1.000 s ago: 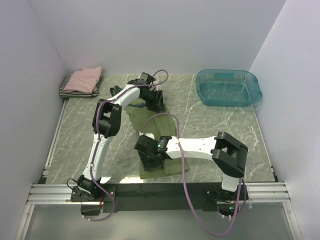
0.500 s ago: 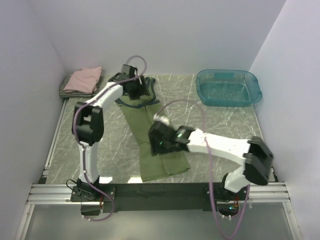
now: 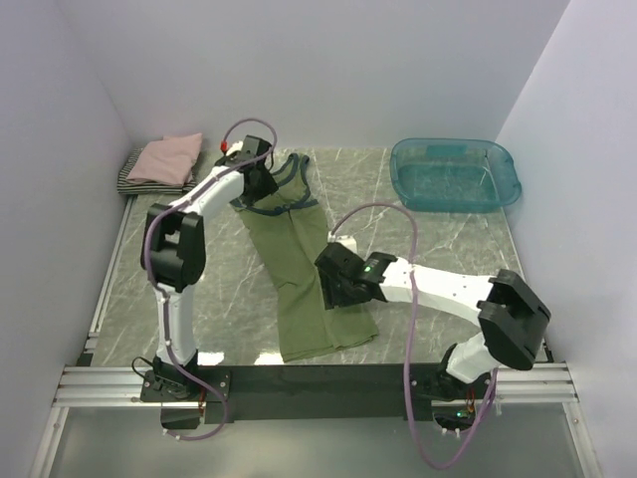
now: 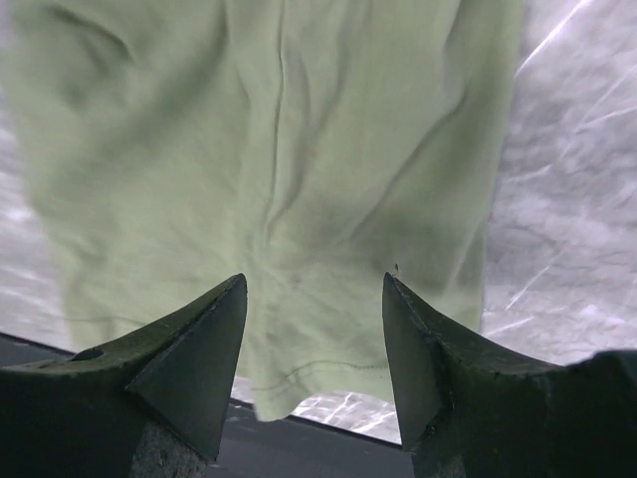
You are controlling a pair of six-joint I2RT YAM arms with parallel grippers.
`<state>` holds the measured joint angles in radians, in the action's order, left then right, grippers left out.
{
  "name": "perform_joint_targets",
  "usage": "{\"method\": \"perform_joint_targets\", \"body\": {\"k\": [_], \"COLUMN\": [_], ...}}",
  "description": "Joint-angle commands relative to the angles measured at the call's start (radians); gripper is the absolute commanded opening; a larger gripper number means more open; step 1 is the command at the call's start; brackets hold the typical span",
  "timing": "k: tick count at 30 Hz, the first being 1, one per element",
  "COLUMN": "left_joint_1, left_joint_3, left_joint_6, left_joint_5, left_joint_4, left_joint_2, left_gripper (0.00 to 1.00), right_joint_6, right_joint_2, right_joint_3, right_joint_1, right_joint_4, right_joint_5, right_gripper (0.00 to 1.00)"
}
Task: Fold and stack the tank tops
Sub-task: Fold the tank top
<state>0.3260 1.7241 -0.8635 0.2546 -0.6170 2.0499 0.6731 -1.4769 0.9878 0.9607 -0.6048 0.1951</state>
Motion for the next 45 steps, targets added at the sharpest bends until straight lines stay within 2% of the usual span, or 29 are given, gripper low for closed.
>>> {"method": "perform_joint_targets", "body": {"k": [1,9,19,22,26,30,37,40,43,44,45], "left_joint_1": [-0.002,-0.002,-0.004,-0.004,-0.013,-0.022,-0.039,-0.042,-0.042,-0.042,-0.042], "left_joint_3": [0.032,0.153,0.261,0.302,0.319,0.374,0.272,0.195,-0.016,-0.163,-0.235], "left_joint_6": [-0.031,0.052,0.190,0.225,0.293,0.319,0.297,0.261,0.166,0.137,0.062], "left_joint_5": [0.066,0.015,-0.011,-0.020,-0.104,-0.153,-0.213,-0.170,-0.089,-0.062,-0.016], "left_joint_4": [-0.039,-0.046,-0.006,-0.004,0.048,0.036,0.088,0.060,0.046,0.048,0.040], "left_joint_2": [0.078,0.245,0.329,0.349,0.354,0.348,0.109,-0.092,-0.244,-0.351,-0.402], "left_gripper": [0.64,0.64,0.65,0.66,0.70,0.71,0.77,0.80,0.80,0.80,0.79], "right_joint_6": [-0.009,0.066,0.115,0.117,0.111,0.132,0.123,0.128,0.170,0.201,0.218], "right_joint_2": [-0.025,-0.174,-0.273,-0.304,-0.348,-0.344,-0.081,0.033,0.163,0.199,0.231], "right_joint_3": [-0.027,-0.034,0.060,0.127,0.181,0.196,0.163,0.166,0.074,0.036,-0.044], "right_joint_1": [0.035,0.147,0.279,0.306,0.312,0.302,0.253,0.216,0.164,0.152,0.133], "right_joint_4": [0.060,0.086,0.068,0.043,0.045,0.028,0.048,-0.001,-0.007,0.011,0.023], "right_joint_5": [0.003,-0.013,-0.112,-0.129,-0.161,-0.117,0.026,0.093,0.107,0.103,0.095], "right_gripper": [0.64,0.63,0.63,0.63,0.63,0.63,0.69,0.71,0.72,0.72,0.72]}}
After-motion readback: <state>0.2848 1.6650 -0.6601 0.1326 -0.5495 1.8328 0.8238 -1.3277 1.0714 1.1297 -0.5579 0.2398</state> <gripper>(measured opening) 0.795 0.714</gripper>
